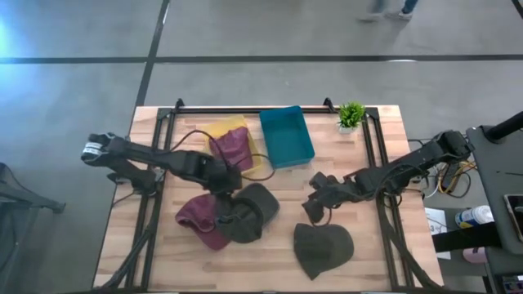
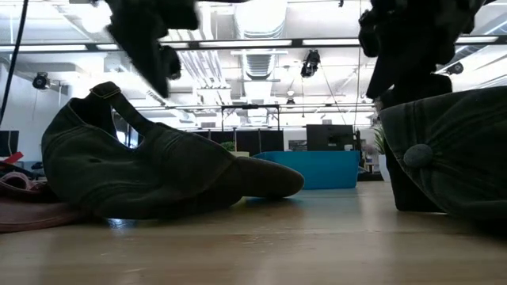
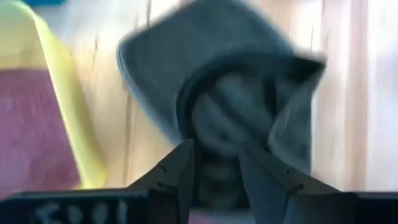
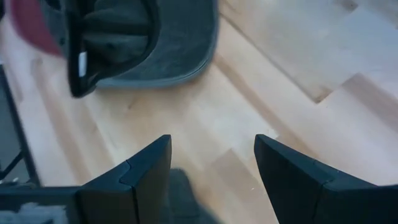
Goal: Pick & Place hat
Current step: Put the left gray cap into the blue bin
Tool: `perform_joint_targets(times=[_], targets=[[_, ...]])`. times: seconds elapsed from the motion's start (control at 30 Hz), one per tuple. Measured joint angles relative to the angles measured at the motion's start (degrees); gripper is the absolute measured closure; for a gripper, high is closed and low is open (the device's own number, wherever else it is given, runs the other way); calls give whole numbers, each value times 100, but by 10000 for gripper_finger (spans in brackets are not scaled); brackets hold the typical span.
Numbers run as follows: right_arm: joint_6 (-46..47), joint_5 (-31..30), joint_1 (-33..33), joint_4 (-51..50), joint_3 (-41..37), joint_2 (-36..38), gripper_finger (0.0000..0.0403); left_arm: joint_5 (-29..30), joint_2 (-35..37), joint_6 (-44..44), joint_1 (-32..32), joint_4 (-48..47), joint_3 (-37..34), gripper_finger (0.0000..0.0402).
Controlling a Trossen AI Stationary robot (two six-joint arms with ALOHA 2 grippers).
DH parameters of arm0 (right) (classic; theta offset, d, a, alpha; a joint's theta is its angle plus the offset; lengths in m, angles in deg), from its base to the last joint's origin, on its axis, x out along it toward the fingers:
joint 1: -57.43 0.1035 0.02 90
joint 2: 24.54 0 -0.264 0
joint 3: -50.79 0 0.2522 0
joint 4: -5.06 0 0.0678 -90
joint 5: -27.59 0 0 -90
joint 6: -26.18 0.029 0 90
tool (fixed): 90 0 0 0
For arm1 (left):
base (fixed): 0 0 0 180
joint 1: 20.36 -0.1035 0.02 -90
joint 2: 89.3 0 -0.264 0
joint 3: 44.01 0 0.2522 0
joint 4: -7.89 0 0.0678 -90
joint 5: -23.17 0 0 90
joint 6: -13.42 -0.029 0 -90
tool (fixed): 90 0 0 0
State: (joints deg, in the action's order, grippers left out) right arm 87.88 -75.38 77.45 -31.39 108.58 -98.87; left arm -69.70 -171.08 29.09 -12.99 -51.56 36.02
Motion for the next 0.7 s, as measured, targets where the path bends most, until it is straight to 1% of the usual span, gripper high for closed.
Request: perform_joint_targets(times=[0.1, 0.17, 0.23, 0.3, 0.4, 0.5, 0.57, 0.63, 0.7], targets=[[158, -8, 232, 107, 0, 0, 177, -226, -298, 43, -16, 303, 1, 269], [326, -66, 420, 117, 0, 0, 177, -605, -518, -141, 23, 215, 4, 269], [536, -184, 627, 112, 0, 0, 177, -1065, -615, -339, 98, -99, 37, 268], [742, -381, 813, 114, 0, 0, 177, -1104, -580, -410, 208, -453, 151, 268], [1024, -583, 943, 118, -4, -29, 177, -837, -388, -358, 357, -1045, 365, 268], [1210, -641, 841, 256, -16, -222, 177, -732, -114, 192, 503, -1348, 558, 268], [1204, -587, 659, 602, -17, -452, 177, -770, 72, 734, 679, -1449, 585, 268], [1087, -359, 429, 1062, -17, -743, 177, -901, 135, 1212, 900, -1433, 569, 268], [961, -111, 207, 1573, -17, -1069, 177, -912, 119, 1574, 1148, -1418, 502, 268]])
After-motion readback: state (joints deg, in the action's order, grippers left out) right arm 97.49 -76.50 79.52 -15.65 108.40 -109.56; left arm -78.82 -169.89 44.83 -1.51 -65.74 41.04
